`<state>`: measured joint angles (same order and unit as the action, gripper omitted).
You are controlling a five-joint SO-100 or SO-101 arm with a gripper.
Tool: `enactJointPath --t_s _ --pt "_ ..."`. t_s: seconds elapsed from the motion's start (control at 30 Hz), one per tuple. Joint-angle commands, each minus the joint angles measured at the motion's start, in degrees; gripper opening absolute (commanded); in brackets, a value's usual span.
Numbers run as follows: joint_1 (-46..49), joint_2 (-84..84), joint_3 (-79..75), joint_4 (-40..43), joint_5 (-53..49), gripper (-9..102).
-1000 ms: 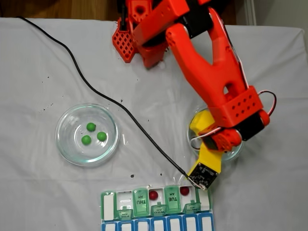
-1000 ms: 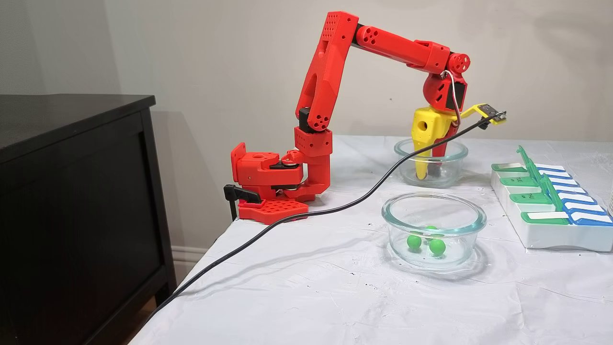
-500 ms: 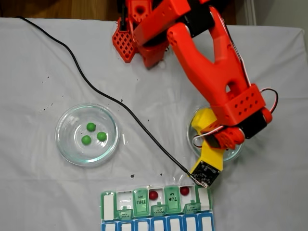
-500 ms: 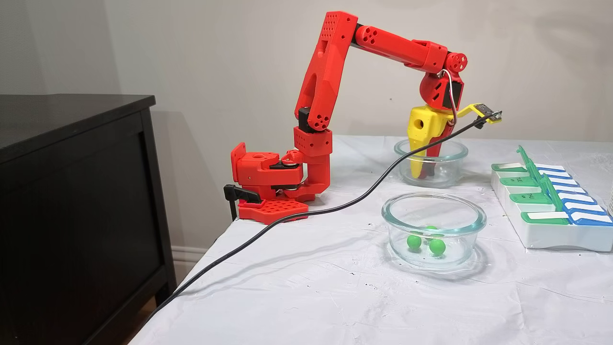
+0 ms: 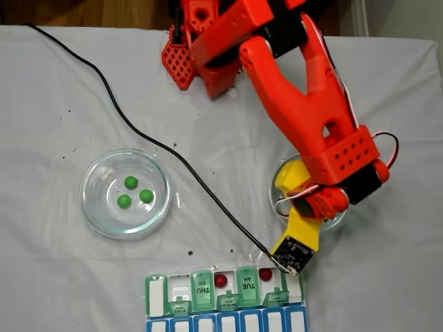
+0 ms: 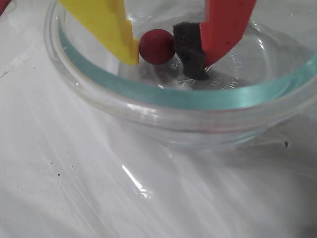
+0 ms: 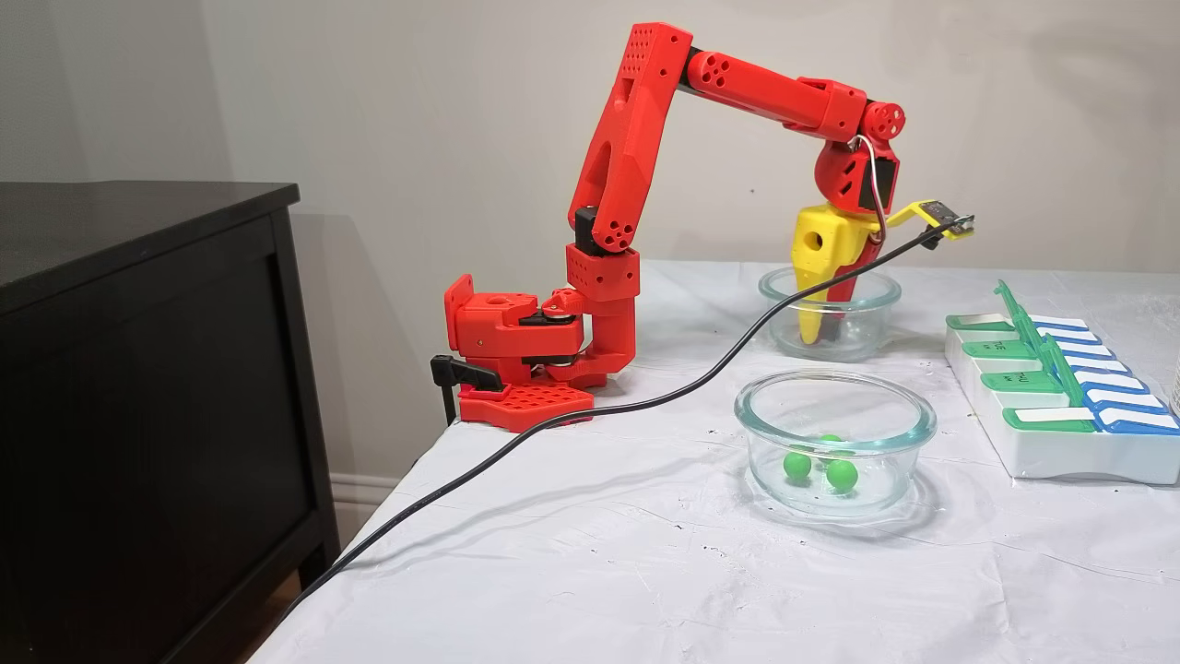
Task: Sort medicines into box.
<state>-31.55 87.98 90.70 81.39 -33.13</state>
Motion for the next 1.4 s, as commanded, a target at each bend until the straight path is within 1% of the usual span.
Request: enactJointPath --t_s 0.0,0.27,0.37,0.43,0.5,0.63,1.07,1.27,1.37 --pt "-0.35 -0.53 -2.02 0.44 0.09 10" --pt "-1.14 -0.09 -1.32 1.05 0.53 11" --pt "-1.32 0.35 -1.32 1.58 0.88 17" --pt "-1.49 0.79 -1.41 2.11 1.32 18" --pt "-2.11 1.58 -1.41 2.90 2.29 23" --pt "-4.22 3.87 0.09 3.34 3.87 28" --pt "-6.06 1.93 0.35 -0.88 10.72 30" --pt "-8.00 2.64 2.29 -1.23 17.14 29" --pt "-7.12 3.16 1.23 -1.93 19.16 29"
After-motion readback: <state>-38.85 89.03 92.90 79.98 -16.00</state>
